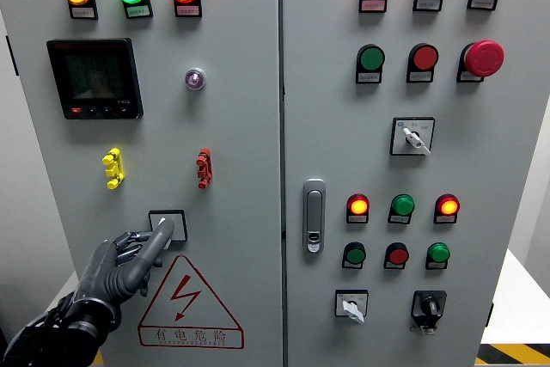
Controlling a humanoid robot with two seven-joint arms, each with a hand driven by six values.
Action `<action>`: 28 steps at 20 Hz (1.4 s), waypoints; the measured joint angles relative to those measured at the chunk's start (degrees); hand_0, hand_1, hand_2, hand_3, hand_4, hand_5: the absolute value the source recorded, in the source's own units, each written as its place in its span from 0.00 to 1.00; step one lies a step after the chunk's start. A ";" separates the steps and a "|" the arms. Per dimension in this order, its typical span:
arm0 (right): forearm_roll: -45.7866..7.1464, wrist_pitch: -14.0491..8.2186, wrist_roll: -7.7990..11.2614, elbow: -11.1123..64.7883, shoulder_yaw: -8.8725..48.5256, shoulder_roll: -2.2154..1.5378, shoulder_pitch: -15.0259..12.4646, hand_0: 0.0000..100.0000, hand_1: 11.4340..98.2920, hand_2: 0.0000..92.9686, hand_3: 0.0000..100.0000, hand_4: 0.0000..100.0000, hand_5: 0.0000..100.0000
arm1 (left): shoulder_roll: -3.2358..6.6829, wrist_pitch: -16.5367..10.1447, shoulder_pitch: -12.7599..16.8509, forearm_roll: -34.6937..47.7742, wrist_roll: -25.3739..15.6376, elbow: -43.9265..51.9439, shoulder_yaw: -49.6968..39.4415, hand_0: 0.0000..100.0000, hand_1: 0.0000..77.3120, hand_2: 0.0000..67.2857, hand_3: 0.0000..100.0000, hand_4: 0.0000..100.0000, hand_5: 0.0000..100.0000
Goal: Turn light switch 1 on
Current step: 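Pinch the white switch knob with the left hand fingers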
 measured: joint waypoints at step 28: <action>0.00 -0.02 0.00 0.00 -0.01 -0.02 0.00 0.00 0.09 0.00 0.20 0.19 0.10 | 0.01 0.01 -1.19 0.00 2.56 0.63 -0.01 0.04 0.52 0.72 0.82 1.00 0.93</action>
